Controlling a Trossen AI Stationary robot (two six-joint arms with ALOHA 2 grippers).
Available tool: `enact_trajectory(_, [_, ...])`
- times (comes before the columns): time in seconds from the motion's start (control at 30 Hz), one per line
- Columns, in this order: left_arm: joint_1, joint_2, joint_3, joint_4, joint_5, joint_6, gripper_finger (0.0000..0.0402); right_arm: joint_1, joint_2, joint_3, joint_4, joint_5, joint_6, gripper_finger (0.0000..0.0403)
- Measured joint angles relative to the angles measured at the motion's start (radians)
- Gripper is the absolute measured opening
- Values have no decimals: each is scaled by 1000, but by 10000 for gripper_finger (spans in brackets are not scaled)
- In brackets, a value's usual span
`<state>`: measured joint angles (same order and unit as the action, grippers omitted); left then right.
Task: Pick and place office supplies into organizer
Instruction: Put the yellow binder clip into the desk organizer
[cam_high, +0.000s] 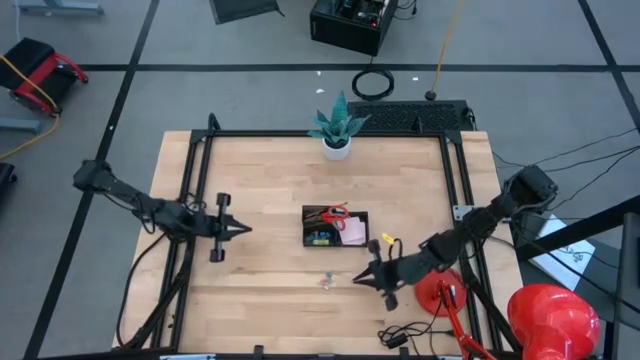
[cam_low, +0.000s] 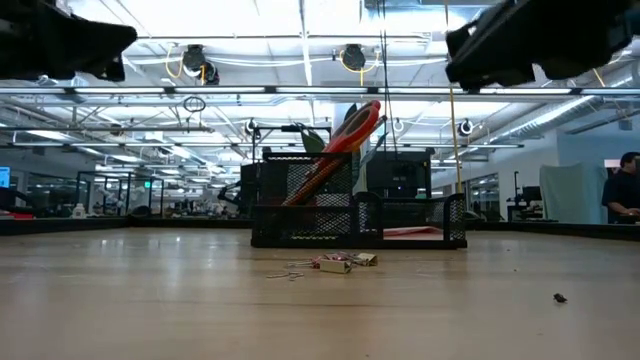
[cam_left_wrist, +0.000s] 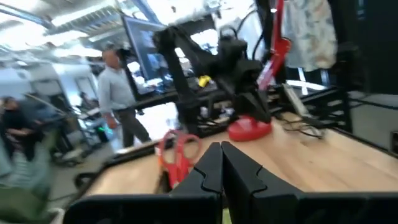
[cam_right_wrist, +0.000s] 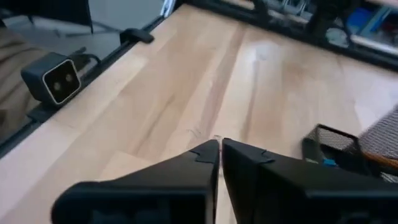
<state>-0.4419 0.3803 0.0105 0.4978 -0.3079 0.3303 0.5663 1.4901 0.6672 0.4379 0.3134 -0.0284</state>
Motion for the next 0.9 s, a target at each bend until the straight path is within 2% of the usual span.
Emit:
enact_trajectory(0.13, [29, 79, 0, -2, 25, -54, 4, 6, 65, 94, -70, -15, 4, 41])
enact_trajectory(0.33, [60, 169, 0, 33, 22, -64, 5, -29, 184, 125, -69, -60, -10, 107])
enact_trajectory(0.5, [80, 203, 0, 101, 22, -51, 5, -118, 272, 125, 7, -192, -2, 152])
enact_trajectory(0.73, [103, 209, 0, 105, 22, -48, 6, -205, 337, 135, 37, -385, 16, 166])
enact_trajectory(0.9, [118, 209, 0, 105, 22, -56, 6, -212, 393, 187, 38, -374, -11, 159])
